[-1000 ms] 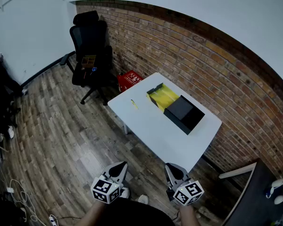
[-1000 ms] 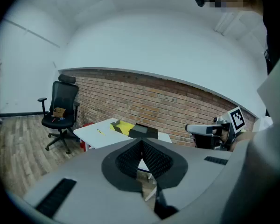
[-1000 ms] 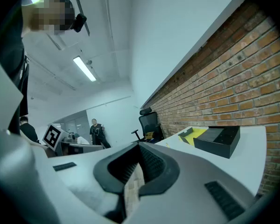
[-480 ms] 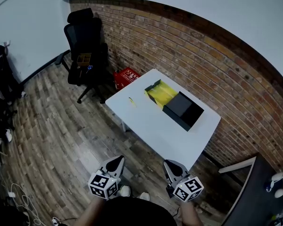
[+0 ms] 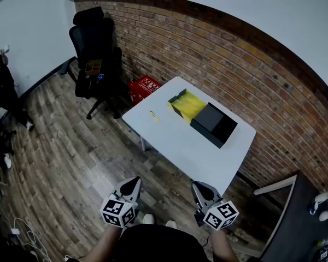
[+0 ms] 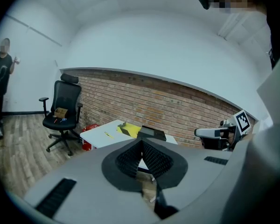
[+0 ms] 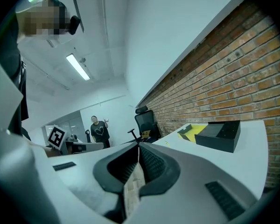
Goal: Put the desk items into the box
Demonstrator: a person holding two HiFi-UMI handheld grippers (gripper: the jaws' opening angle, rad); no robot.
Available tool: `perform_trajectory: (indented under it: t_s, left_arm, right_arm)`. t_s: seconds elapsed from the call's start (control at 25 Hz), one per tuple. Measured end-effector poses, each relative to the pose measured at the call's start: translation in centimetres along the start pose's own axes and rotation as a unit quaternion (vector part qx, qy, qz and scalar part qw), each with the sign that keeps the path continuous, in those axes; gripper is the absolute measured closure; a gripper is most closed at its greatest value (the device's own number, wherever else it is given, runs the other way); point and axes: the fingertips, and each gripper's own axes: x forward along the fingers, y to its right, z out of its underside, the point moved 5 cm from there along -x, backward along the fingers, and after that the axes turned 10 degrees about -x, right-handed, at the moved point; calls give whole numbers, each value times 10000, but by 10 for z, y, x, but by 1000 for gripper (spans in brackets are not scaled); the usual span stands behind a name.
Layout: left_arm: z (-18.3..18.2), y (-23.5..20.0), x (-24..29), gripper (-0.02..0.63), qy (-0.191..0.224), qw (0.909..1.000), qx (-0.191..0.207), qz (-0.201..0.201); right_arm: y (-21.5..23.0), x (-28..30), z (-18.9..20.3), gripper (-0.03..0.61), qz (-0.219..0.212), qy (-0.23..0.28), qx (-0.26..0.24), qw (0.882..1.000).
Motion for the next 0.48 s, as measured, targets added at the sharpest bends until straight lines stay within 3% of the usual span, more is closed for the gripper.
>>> perform_trajectory:
  t_s: [0.48]
  left_arm:
    - [3,-38,-24,600,-102,9999,-66,101]
  right_arm:
    - [-31,25,4,555,125,-9,-102,9999]
